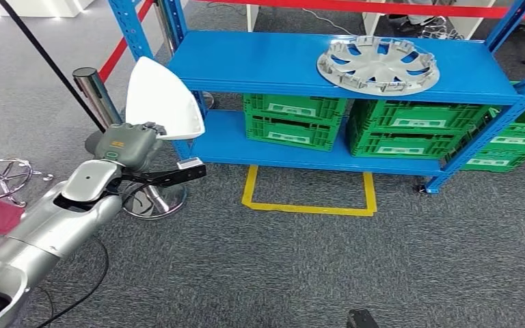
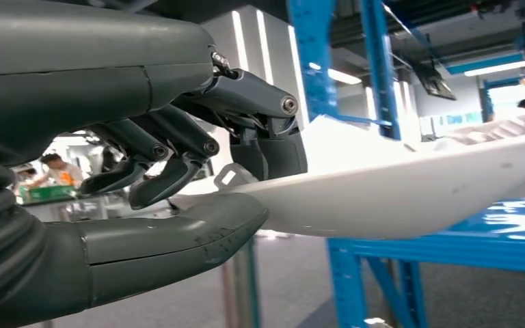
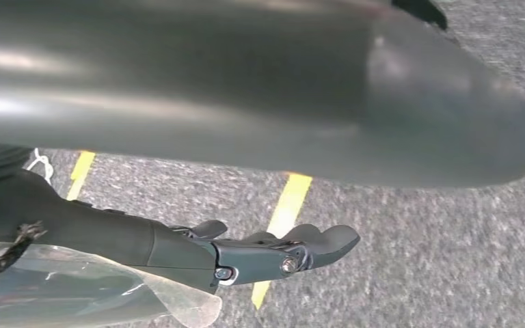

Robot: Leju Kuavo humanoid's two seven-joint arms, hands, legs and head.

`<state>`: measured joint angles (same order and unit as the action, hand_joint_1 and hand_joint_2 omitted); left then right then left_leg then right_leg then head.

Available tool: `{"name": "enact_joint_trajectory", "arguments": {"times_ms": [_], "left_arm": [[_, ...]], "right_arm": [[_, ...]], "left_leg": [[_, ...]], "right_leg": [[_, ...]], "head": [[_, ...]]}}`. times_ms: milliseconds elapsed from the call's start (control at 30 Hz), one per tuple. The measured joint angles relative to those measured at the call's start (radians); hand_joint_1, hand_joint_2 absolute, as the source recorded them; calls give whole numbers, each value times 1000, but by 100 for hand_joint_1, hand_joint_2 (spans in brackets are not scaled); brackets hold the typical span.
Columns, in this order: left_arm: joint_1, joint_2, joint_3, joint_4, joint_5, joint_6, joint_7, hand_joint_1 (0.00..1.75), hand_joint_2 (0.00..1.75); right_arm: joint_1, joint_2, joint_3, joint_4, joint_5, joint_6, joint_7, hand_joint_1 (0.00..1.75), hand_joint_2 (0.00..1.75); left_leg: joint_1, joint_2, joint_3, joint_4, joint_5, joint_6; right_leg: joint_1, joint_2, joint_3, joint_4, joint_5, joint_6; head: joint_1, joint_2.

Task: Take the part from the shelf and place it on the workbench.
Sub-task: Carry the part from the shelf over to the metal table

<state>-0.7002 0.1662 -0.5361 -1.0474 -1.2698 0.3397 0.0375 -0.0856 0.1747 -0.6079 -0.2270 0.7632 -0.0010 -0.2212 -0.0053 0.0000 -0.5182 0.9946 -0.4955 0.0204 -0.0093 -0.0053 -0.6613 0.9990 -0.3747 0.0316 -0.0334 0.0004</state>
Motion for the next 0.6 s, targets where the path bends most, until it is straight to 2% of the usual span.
{"name": "enact_joint_trajectory", "arguments": {"times_ms": [33,67,133,167,200,233,267,300,333,367,400,433,500,533,567,600], "left_arm": [[-1,0,1,2,0,0,0,175,175],[-1,0,2,3,0,0,1,175,175],[-1,0,4,6,0,0,2,175,175],[0,1,5,7,0,0,3,175,175],[2,1,6,7,0,-1,3,175,175],[5,2,7,8,0,-2,4,175,175],[7,2,8,8,0,-3,4,175,175],[9,3,10,8,0,-4,4,175,175],[9,3,12,7,0,-4,5,175,175],[9,4,16,7,0,-5,6,175,175],[8,5,19,6,-1,-4,6,175,175],[8,5,21,6,-1,-4,7,175,175],[8,7,24,7,-3,-4,9,175,175],[9,9,24,8,-4,-4,9,175,175],[11,10,25,8,-6,-5,9,175,175],[12,11,25,9,-8,-6,9,175,175]], "right_arm": [[1,0,2,0,-2,-1,2,0,0],[3,0,4,0,-4,-2,3,0,0],[4,0,7,-1,-9,-4,6,0,0],[4,0,8,-1,-12,-5,6,0,0],[3,0,9,-1,-14,-6,7,0,0],[4,0,11,-2,-16,-7,7,0,0],[4,0,12,-2,-18,-7,8,0,0],[4,0,14,-3,-20,-8,9,0,0],[3,0,16,-5,-22,-9,9,0,0],[2,0,18,-7,-23,-10,9,0,0],[1,0,21,-9,-25,-10,9,0,0],[2,0,23,-11,-25,-11,9,0,0],[4,0,24,-11,-27,-11,9,0,0],[5,0,25,-11,-28,-11,9,0,0],[6,0,27,-11,-28,-12,9,0,0],[6,0,28,-12,-29,-12,9,0,0]], "left_leg": [[2,2,-9,-5,13,7],[6,5,-20,-9,27,13],[8,6,-50,-11,55,21],[8,6,-67,-10,68,21],[9,6,-85,-9,81,19],[9,6,-101,-9,94,17],[10,6,-118,-8,107,14],[11,6,-132,-7,119,9],[11,5,-145,-5,130,4],[10,5,-154,-3,141,-3],[9,6,-160,-3,153,-8],[9,6,-163,-6,166,-14],[12,5,-169,-12,183,-25],[14,4,-176,-4,169,-31],[15,3,-187,22,132,-35],[16,2,-200,71,77,-39]], "right_leg": [[0,2,-9,10,-19,6],[-1,3,-22,41,-57,12],[-4,4,-56,160,-163,21],[-5,4,-69,228,-198,25],[-6,4,-71,278,-208,28],[-7,4,-60,298,-194,31],[-8,4,-31,283,-166,33],[-10,4,15,233,-140,34],[-12,5,77,160,-131,35],[-12,7,134,81,-140,32],[-12,10,173,22,-153,27],[-9,12,193,-12,-165,21],[-7,9,178,-21,-155,1],[-6,6,170,-20,-144,-10],[-7,3,157,-20,-130,-22],[-6,0,144,-19,-115,-31]], "head": [[1,0],[4,0],[7,0],[8,0],[8,0],[9,0],[9,0],[10,0],[10,0],[11,0],[11,0],[12,0],[12,0],[11,0],[9,0],[7,0]]}}
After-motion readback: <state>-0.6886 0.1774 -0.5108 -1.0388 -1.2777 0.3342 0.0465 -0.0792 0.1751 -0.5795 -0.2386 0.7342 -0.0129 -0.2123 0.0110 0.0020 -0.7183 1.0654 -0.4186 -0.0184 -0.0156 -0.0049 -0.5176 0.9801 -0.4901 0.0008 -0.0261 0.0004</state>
